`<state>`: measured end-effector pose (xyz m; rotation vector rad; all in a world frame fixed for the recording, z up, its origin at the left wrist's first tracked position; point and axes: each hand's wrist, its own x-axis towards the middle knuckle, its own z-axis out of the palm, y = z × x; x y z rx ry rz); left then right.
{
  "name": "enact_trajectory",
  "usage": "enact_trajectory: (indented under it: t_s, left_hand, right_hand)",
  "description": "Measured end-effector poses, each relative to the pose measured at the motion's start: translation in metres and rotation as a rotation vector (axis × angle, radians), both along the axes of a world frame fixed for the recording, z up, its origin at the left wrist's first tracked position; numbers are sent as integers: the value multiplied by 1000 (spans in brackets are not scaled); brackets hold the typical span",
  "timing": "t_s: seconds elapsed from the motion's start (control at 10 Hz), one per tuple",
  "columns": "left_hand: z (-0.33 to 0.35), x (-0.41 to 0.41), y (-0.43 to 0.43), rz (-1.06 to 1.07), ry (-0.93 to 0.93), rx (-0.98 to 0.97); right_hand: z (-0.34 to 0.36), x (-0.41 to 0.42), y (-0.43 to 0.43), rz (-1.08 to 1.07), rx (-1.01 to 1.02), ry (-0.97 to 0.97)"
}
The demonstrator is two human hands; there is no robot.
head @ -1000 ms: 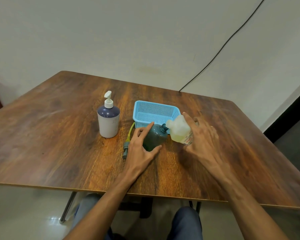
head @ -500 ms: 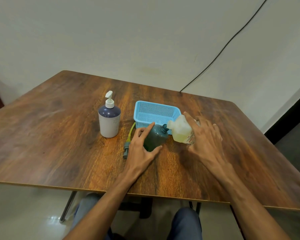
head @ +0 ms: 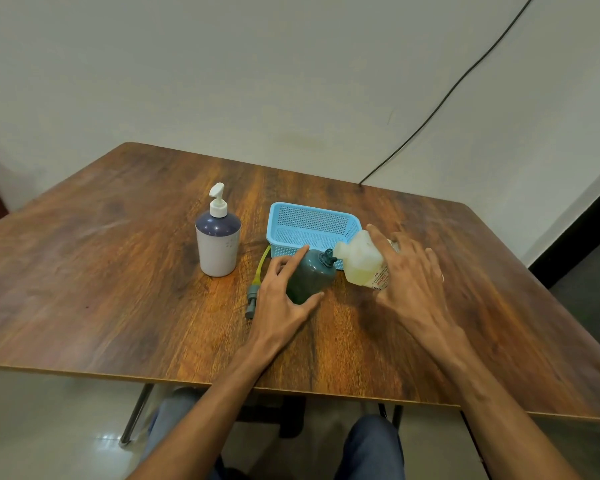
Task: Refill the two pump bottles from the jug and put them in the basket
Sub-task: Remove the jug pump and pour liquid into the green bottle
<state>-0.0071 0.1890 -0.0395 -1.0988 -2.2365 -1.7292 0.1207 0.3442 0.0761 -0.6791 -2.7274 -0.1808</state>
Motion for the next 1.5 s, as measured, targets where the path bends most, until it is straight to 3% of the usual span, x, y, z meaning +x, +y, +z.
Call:
enact_trajectory:
  t_s: [1.5]
  left_hand:
    - [0, 0, 0, -2, -7, -2]
  right_hand:
    - [3, -1, 5, -7, 25, -25]
